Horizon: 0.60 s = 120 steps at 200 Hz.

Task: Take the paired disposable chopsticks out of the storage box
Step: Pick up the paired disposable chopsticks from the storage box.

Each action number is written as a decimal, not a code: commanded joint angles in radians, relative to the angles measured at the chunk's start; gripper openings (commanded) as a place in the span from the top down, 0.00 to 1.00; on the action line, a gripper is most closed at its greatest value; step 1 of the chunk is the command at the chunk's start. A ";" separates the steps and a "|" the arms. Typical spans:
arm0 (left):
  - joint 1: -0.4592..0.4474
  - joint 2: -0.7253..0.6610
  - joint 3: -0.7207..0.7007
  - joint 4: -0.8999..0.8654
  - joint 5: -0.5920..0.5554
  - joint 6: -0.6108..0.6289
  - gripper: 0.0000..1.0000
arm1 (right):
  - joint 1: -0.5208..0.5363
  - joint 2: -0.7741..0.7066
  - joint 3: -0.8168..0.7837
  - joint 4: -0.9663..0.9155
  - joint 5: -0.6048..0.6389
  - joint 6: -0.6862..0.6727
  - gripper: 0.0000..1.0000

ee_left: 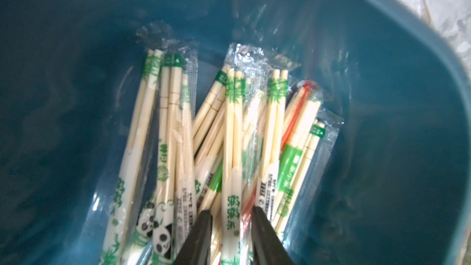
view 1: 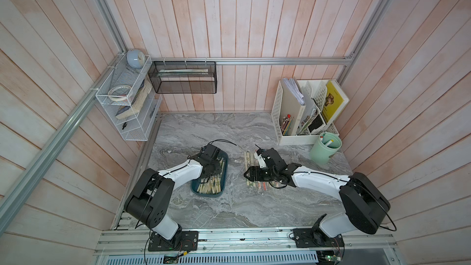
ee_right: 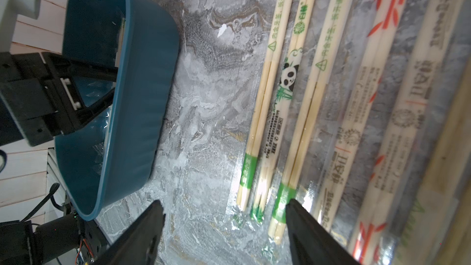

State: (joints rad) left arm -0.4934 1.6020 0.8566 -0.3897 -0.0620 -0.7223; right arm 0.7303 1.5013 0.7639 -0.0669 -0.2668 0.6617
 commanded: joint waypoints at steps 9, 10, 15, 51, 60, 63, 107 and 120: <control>-0.004 0.046 0.021 -0.007 -0.027 0.010 0.71 | -0.002 -0.013 -0.007 0.003 0.015 -0.017 0.22; -0.004 0.047 0.022 -0.007 -0.027 0.011 0.71 | -0.002 -0.012 -0.006 0.003 0.015 -0.017 0.22; -0.004 0.050 0.024 -0.008 -0.027 0.011 0.72 | -0.003 -0.010 -0.004 0.001 0.014 -0.019 0.22; -0.005 0.064 0.036 -0.018 -0.030 0.009 0.77 | -0.006 -0.007 -0.003 -0.004 0.014 -0.022 0.22; -0.006 0.059 0.037 -0.020 -0.029 0.007 0.78 | -0.008 -0.007 -0.002 -0.005 0.014 -0.024 0.22; -0.005 0.058 0.038 -0.022 -0.030 0.007 0.78 | -0.009 -0.006 -0.001 -0.005 0.014 -0.024 0.22; -0.007 0.024 0.051 -0.040 -0.038 0.012 0.83 | -0.012 0.000 0.002 -0.002 0.009 -0.030 0.22; -0.007 0.019 0.053 -0.043 -0.037 0.014 0.86 | -0.014 0.000 0.002 -0.005 0.009 -0.031 0.22</control>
State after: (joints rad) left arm -0.4980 1.6405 0.8921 -0.4038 -0.0845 -0.7155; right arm 0.7231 1.5013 0.7639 -0.0673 -0.2668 0.6495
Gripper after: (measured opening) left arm 0.157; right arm 0.777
